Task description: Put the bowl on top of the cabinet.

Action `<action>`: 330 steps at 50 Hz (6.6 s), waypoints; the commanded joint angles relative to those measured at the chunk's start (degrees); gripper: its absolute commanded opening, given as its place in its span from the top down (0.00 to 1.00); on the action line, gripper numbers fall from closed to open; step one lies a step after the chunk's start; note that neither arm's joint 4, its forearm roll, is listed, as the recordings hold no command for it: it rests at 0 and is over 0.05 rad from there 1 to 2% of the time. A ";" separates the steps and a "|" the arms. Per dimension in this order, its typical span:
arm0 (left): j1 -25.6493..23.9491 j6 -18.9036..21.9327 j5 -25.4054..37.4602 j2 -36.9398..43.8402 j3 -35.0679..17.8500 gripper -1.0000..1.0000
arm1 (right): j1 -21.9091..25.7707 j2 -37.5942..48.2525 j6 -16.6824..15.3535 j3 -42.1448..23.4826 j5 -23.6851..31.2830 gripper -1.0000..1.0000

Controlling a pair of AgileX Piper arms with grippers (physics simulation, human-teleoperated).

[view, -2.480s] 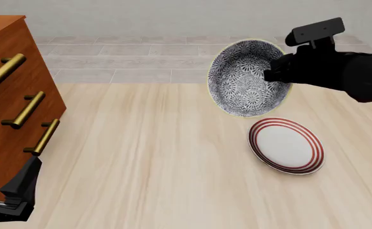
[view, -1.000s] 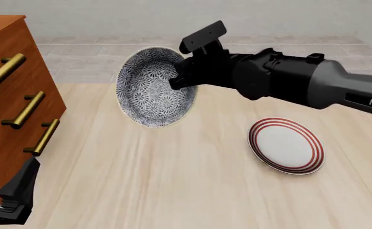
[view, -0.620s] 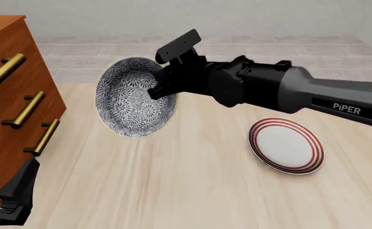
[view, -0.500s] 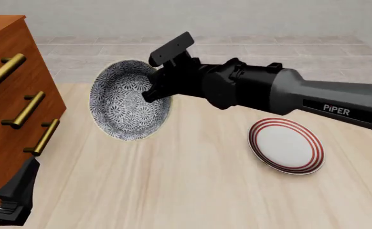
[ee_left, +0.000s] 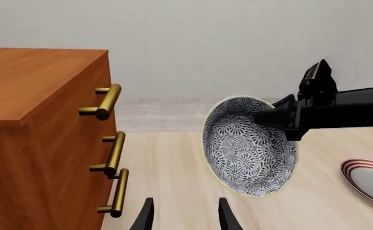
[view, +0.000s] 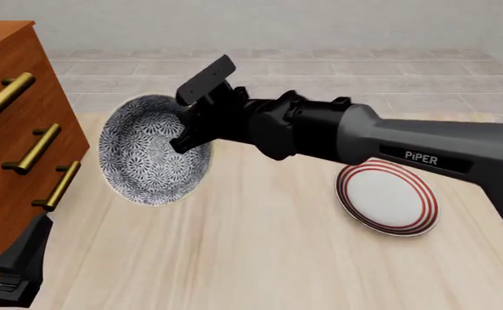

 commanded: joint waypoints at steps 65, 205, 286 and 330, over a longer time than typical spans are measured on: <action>-8.42 -14.55 -19.86 26.19 -5.27 0.00 | -0.19 -5.38 -3.58 4.72 -4.21 1.00; -11.24 -16.73 -48.65 61.17 -8.25 1.00 | 1.88 -9.74 -2.37 7.95 -4.82 0.00; -14.26 -5.51 -23.27 55.38 -20.99 1.00 | 3.29 -36.55 -7.96 21.62 -7.51 0.00; -20.58 -12.70 17.34 58.45 -47.58 1.00 | -0.65 -39.89 -5.53 20.10 -6.26 0.00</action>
